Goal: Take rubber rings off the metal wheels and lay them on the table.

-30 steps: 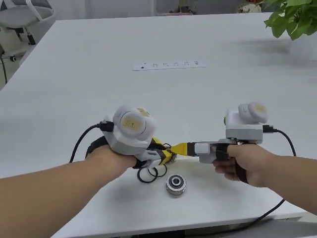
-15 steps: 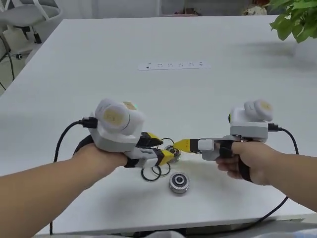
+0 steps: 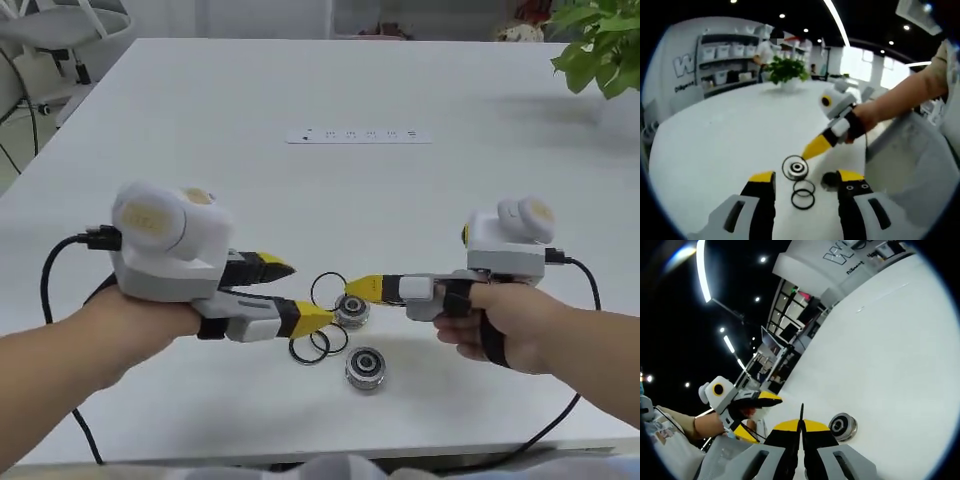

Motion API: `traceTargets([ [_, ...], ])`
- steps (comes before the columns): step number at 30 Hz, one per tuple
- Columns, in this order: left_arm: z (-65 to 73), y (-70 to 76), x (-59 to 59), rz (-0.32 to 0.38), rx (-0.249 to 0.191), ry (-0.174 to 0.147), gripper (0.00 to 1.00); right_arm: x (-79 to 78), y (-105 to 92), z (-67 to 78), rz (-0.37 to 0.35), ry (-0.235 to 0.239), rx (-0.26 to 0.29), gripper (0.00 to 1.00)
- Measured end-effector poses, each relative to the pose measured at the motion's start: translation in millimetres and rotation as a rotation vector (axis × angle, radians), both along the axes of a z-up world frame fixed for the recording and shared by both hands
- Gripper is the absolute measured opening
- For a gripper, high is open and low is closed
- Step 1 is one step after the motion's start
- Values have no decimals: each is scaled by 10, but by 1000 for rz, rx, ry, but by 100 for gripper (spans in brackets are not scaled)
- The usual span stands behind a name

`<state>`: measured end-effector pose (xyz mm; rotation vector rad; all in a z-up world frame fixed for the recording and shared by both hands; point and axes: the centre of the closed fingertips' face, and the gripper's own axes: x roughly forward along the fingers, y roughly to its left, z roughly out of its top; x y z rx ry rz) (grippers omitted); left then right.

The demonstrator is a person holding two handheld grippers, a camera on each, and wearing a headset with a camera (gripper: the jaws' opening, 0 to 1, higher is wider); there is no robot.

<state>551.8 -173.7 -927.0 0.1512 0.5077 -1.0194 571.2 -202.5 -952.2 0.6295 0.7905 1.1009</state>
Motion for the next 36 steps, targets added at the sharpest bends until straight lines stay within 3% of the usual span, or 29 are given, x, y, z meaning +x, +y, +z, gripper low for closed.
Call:
traceTargets([
  [6, 96, 73, -109, 4, -31, -7, 55, -62, 74, -8, 25, 4, -9, 0],
  [13, 139, 157, -142, 30, -55, -17, 59, -138, 159, -82, 52, 19, -36, 0],
  [26, 7, 342, -219, 67, -36, -10, 63, -279, 270, -338, 113, 55, -123, 0],
  [36, -24, 389, -251, 84, -36, -2, 64, -216, 225, -467, 105, 54, -174, 0],
])
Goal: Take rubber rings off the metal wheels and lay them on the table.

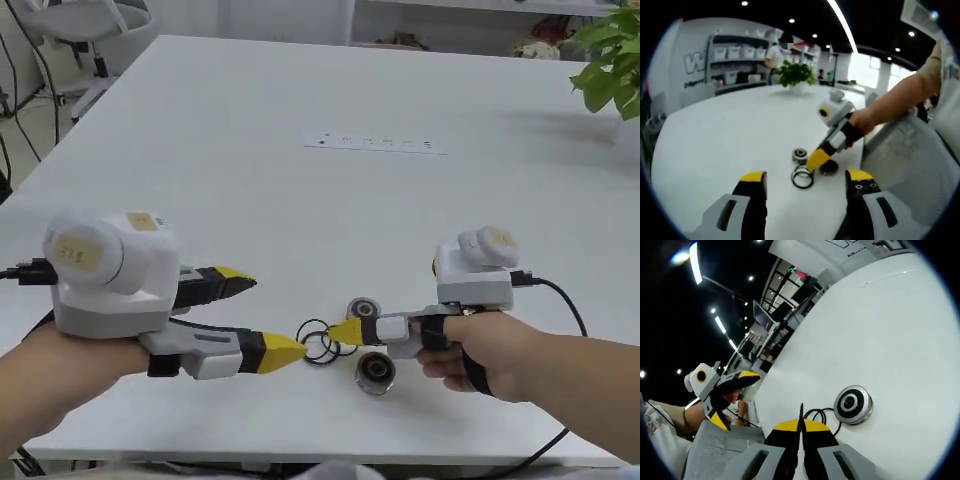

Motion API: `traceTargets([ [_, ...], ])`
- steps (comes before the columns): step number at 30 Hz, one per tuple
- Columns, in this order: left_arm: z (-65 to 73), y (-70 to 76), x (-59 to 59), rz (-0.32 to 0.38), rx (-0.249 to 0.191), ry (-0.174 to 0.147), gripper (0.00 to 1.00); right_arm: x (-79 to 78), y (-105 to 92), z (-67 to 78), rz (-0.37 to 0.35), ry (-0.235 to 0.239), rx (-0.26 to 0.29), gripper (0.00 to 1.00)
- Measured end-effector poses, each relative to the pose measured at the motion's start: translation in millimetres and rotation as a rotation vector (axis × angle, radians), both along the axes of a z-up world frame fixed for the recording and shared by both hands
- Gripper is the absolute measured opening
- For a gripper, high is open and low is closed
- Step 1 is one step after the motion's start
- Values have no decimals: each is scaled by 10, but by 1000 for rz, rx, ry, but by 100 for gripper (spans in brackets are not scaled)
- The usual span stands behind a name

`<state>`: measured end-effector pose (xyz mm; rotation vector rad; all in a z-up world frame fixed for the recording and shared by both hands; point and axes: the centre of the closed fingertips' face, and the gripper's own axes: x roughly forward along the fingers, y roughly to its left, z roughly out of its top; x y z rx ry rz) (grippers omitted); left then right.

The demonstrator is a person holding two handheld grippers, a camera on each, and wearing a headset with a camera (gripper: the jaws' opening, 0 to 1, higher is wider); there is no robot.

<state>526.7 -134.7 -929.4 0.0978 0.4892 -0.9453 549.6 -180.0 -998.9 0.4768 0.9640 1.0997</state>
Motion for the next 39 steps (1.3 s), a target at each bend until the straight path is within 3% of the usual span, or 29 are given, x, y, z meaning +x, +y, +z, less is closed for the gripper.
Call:
traceTargets([
  [9, -7, 7, -21, 6, 2, 2, 64, 19, -45, -68, 2, -39, -48, 0],
  [18, 67, 46, -10, 17, 4, -5, 64, 37, -87, 21, -4, -84, -58, 12],
  [24, 110, 67, -15, 25, 4, -6, 64, 36, -102, 191, -9, -101, -23, 15],
  [29, 162, 75, -25, 31, 0, -6, 64, 38, -186, 290, 29, -196, -67, 20],
  [33, 207, 68, -32, 38, -11, -4, 64, 6, -241, 431, 29, -214, -46, 21],
  [39, 278, 58, -74, 36, -15, -10, 64, -20, -385, 670, 36, -292, -27, 26],
])
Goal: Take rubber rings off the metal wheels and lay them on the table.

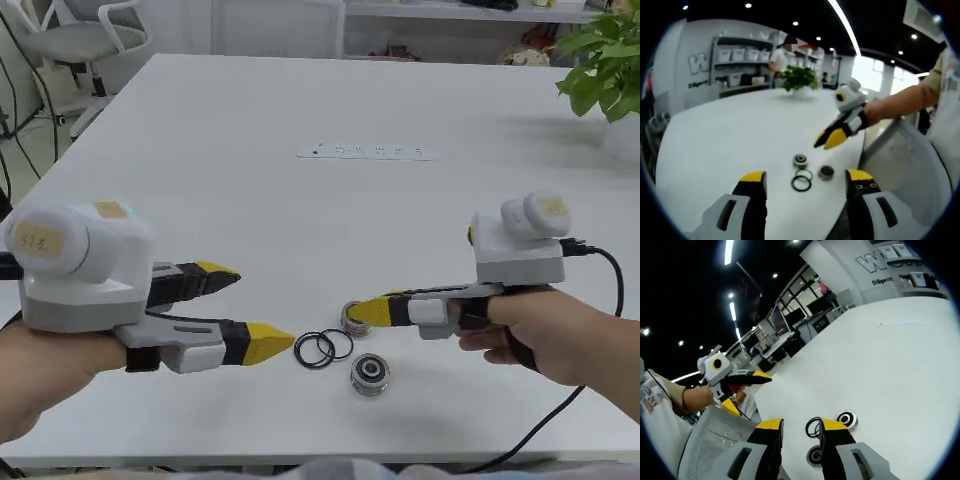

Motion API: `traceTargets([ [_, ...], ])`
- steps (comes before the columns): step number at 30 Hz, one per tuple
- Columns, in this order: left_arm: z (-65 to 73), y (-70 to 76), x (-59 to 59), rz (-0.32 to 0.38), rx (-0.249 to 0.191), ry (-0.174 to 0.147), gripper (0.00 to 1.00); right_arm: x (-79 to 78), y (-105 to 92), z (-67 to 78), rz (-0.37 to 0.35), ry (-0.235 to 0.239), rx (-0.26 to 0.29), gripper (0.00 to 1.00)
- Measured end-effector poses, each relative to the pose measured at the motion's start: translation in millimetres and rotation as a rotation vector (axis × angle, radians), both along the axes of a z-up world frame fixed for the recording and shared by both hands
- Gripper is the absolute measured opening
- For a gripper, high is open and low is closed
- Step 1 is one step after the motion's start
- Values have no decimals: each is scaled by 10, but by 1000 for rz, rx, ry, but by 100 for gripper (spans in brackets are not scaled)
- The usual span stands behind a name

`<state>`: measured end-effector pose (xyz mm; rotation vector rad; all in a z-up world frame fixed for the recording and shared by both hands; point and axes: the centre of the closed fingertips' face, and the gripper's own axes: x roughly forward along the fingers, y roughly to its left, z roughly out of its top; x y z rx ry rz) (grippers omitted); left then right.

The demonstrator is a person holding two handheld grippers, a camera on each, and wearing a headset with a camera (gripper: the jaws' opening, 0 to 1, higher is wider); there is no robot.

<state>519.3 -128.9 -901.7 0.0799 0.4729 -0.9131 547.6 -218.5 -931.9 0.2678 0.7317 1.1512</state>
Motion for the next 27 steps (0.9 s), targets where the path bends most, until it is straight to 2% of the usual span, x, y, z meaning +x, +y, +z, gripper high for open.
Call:
traceTargets([
  [2, 12, 6, 1, 5, -5, 1, 64, -13, -45, 68, -4, -14, 9, 27],
  [6, 65, 14, 0, 20, -25, -1, 64, -76, -147, 210, -15, -75, 6, 31],
  [12, 127, 0, -42, 21, -24, -11, 65, -178, -322, 295, -29, -151, -32, 40],
  [16, 165, -16, -77, 26, -39, -11, 66, -255, -437, 354, -42, -184, -25, 47],
  [19, 183, -24, -94, 35, -51, -10, 67, -290, -522, 367, -53, -220, -49, 51],
  [23, 199, -21, -121, 42, -51, -17, 69, -367, -592, 354, -28, -266, -91, 58],
  [27, 241, 8, -136, 67, -74, -20, 70, -413, -656, 335, -28, -300, -128, 64],
])
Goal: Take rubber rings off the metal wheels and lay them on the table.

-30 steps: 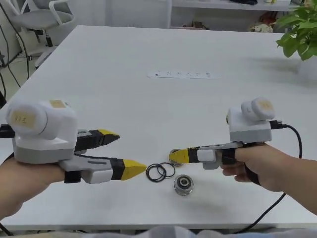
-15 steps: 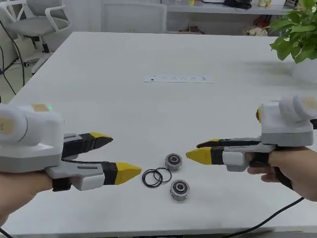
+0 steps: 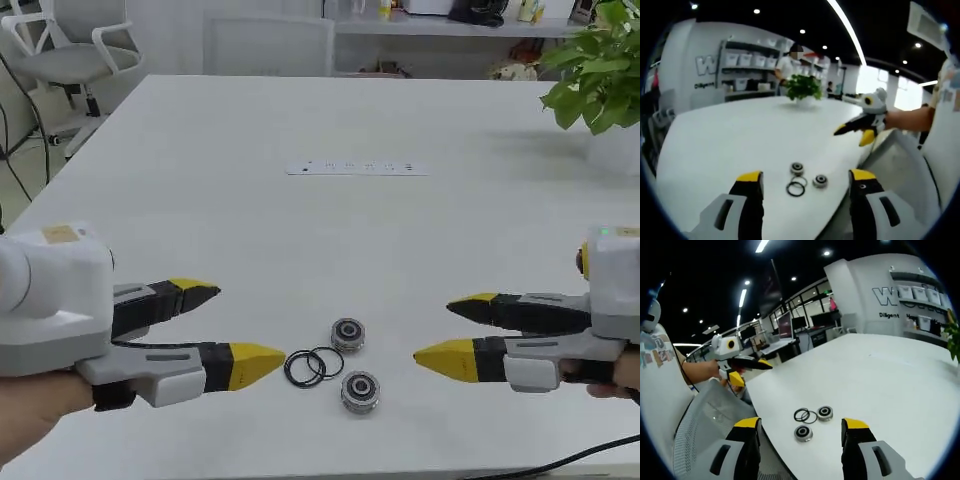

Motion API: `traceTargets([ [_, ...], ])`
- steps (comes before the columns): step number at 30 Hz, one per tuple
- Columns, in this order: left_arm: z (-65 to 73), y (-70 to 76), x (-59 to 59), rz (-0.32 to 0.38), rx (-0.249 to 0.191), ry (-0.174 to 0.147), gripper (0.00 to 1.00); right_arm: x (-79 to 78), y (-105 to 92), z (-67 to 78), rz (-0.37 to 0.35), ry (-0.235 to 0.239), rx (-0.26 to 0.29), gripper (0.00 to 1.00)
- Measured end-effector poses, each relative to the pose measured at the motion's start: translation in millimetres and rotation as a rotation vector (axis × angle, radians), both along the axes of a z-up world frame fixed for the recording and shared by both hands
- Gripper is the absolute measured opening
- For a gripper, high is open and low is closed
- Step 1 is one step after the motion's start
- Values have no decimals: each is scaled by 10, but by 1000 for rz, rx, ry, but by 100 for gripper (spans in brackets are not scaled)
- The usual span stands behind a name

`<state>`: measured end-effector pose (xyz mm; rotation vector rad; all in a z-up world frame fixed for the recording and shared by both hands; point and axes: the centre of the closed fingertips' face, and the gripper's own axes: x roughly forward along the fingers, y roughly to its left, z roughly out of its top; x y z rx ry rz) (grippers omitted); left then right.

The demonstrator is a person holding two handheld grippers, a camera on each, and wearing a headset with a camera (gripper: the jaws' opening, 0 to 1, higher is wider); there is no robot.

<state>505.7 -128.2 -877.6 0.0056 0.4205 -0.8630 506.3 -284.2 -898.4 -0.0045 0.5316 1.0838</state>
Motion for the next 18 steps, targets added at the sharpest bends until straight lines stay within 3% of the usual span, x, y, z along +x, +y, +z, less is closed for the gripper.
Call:
traceTargets([
  [2, 21, 7, -17, 6, -2, -4, 70, -12, -24, 1, -2, -19, -15, 67],
  [5, 55, 33, -52, 16, 10, -21, 71, -59, -82, -48, 23, -70, -102, 74],
  [8, 80, 58, -82, 26, 9, -29, 72, -97, -91, -55, 34, -101, -138, 76],
  [18, 72, 143, -142, 78, 13, -31, 71, -146, -158, -40, 19, -117, -134, 81],
])
